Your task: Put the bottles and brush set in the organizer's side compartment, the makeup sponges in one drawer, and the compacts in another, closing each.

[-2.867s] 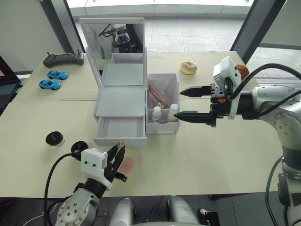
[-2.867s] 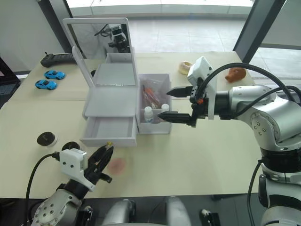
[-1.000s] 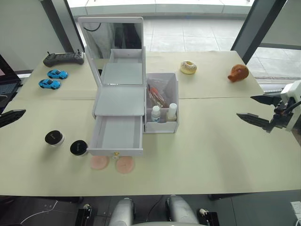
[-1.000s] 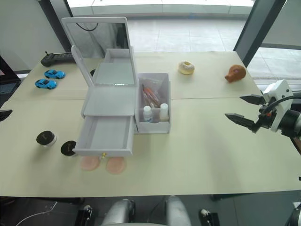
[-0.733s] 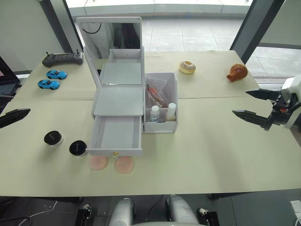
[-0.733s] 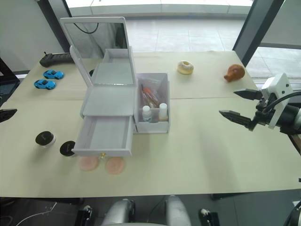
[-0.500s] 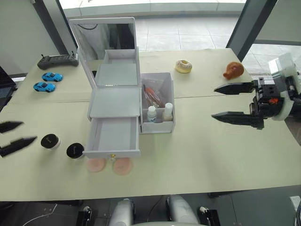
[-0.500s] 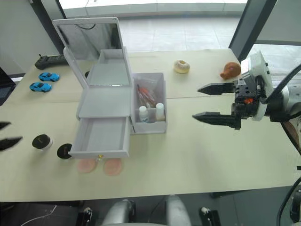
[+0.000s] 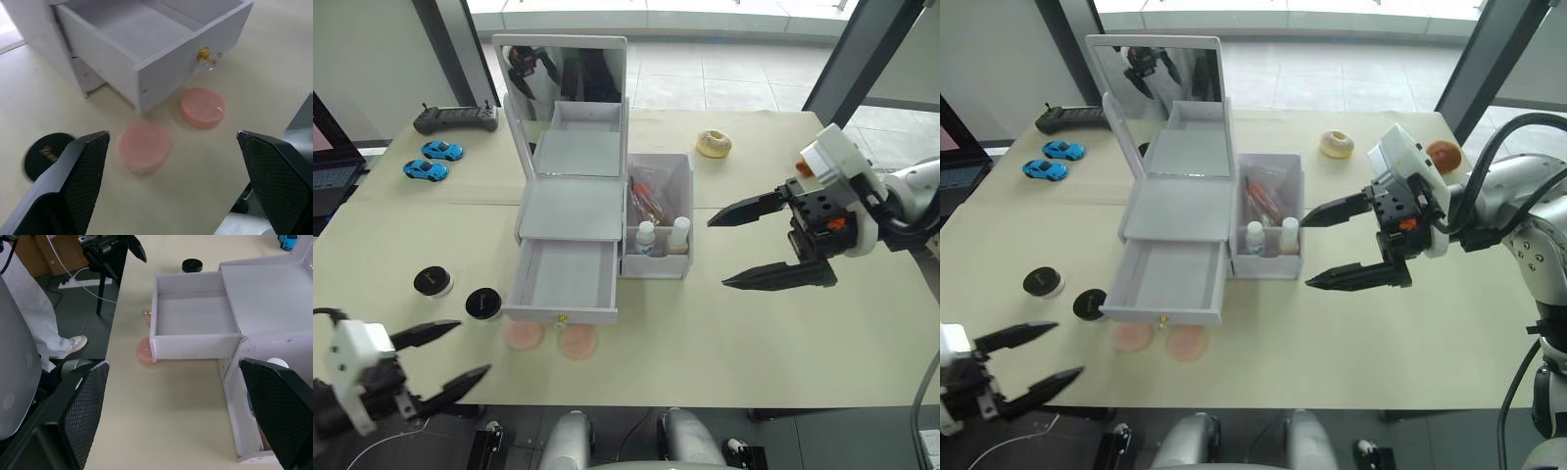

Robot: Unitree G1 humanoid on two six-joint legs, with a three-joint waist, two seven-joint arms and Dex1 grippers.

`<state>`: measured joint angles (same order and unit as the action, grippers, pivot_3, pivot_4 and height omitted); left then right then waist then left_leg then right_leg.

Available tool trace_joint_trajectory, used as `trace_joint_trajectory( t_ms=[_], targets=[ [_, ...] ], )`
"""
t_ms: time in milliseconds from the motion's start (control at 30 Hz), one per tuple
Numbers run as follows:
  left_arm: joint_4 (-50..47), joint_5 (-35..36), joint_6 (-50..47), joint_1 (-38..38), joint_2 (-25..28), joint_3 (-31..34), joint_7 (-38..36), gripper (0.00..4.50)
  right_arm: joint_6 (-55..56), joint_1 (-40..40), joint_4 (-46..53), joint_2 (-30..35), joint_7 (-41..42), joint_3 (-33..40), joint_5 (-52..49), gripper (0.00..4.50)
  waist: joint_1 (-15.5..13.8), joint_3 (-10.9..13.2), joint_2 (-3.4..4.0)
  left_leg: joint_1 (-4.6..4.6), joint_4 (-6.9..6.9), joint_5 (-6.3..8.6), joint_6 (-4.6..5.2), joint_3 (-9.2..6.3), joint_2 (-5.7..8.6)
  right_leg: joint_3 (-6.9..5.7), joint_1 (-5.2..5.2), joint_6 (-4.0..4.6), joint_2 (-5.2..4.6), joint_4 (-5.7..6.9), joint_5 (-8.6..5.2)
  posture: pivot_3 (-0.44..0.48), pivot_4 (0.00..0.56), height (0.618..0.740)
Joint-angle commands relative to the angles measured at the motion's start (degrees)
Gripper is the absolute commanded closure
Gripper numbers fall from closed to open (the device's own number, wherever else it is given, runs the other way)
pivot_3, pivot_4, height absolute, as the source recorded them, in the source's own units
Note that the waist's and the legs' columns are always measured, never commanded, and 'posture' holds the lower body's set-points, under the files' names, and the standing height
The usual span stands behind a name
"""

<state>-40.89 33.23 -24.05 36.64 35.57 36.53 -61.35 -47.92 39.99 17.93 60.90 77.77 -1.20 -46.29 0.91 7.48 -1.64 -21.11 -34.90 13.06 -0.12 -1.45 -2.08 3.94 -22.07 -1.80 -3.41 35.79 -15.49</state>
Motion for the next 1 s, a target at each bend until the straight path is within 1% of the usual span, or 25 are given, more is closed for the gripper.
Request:
trace_joint_trajectory(
  t_ms=[33,133,267,367,433,467,600,700,833,900,933,1000],
  targets=[
    [-4.0,-1.7,-1.5,-0.2,-0.7,-7.1,5.2,0.02,-1.7,-1.6,3.1,1.8,-1.3,4.0,-1.8,0.00,0.2,0.0,0.04,0.02,0.00,0.00,0.00,0.00,-0.02,0.01,-0.01,0.00,0.07,0.04,0.01,0.000,0.150,0.740],
    [-3.6,-6.1,-0.2,-1.4,-1.0,-13.2,8.5,0.02,-2.3,-5.5,5.1,3.5,-2.4,6.2,-1.6,0.00,0.3,-0.1,0.16,0.02,-0.05,0.00,0.01,0.02,-0.08,0.04,-0.01,0.00,0.22,0.05,0.01,0.000,0.150,0.740],
    [-0.2,-10.3,2.9,-4.2,-2.7,-19.9,11.7,0.02,0.3,-14.2,8.1,4.4,-3.0,10.6,-0.6,0.00,0.3,-0.1,0.08,0.01,-0.10,0.00,0.01,0.05,-0.06,0.06,0.02,-0.02,0.23,-0.01,0.00,0.000,0.150,0.740],
    [3.6,-14.1,5.8,-6.4,-4.2,-25.4,13.9,0.02,0.7,-18.3,9.4,3.6,-4.5,15.1,-2.3,0.00,0.2,-0.1,0.23,-0.01,-0.14,0.00,0.01,0.06,0.00,0.10,0.01,-0.04,0.22,0.00,0.01,0.000,0.150,0.740],
    [6.2,-17.0,8.4,-7.3,-5.0,-28.1,15.4,0.02,4.6,-20.7,9.7,2.1,-5.9,16.6,0.4,0.00,0.3,-0.1,0.20,-0.01,-0.14,0.00,0.02,0.08,0.01,0.13,0.01,-0.06,0.23,0.02,0.01,0.000,0.150,0.740],
    [7.7,-18.6,9.8,-7.9,-5.6,-29.4,16.4,0.02,4.8,-21.5,10.3,1.1,-7.6,17.0,0.5,0.00,0.4,-0.1,0.14,0.01,-0.13,0.00,0.02,0.06,-0.02,0.13,0.03,-0.06,0.27,0.02,0.01,0.000,0.150,0.740],
    [12.9,-21.4,15.5,-10.3,-7.3,-32.3,18.2,0.02,7.7,-29.6,12.2,-0.9,-8.8,18.8,2.6,0.00,0.1,-0.2,0.08,-0.01,-0.12,0.01,0.03,0.01,-0.02,0.14,0.05,-0.12,0.32,0.00,-0.02,0.000,0.150,0.740],
    [14.6,-22.3,16.7,-12.7,-8.7,-35.0,19.5,0.02,9.8,-35.8,12.8,-1.9,-8.9,19.8,4.0,0.00,-0.2,-0.2,0.12,-0.04,-0.15,0.01,0.03,0.01,0.05,0.17,0.08,-0.17,0.27,-0.01,-0.03,0.000,0.150,0.740],
    [16.2,-22.5,16.2,-14.7,-10.2,-36.5,21.5,0.02,12.0,-40.8,12.3,-3.1,-9.2,20.7,5.4,0.00,0.2,-0.2,0.13,-0.02,-0.17,0.01,0.03,0.03,0.09,0.22,0.13,-0.27,0.24,0.01,-0.03,0.000,0.150,0.740],
    [16.6,-22.9,16.4,-15.0,-9.9,-36.8,21.8,0.02,13.4,-42.5,12.3,-3.5,-9.4,20.6,6.4,0.00,0.3,-0.2,0.09,-0.02,-0.13,0.01,0.03,0.02,0.04,0.22,0.20,-0.35,0.30,0.02,-0.08,0.000,0.150,0.740],
    [16.4,-23.0,16.2,-15.2,-9.7,-36.9,21.9,0.02,14.4,-43.0,12.5,-3.9,-9.4,20.7,6.8,0.00,0.4,-0.2,0.10,-0.02,-0.13,0.01,0.03,0.02,0.02,0.22,0.21,-0.62,0.32,0.02,-0.23,0.000,0.150,0.740],
    [15.9,-23.8,16.1,-15.5,-9.2,-37.2,22.2,0.02,15.6,-43.4,12.8,-4.6,-10.0,20.8,7.0,0.00,0.4,-0.2,0.10,0.00,-0.14,0.01,0.03,0.02,0.03,0.23,0.21,-0.68,0.31,0.02,-0.27,0.000,0.150,0.740]
  ],
)
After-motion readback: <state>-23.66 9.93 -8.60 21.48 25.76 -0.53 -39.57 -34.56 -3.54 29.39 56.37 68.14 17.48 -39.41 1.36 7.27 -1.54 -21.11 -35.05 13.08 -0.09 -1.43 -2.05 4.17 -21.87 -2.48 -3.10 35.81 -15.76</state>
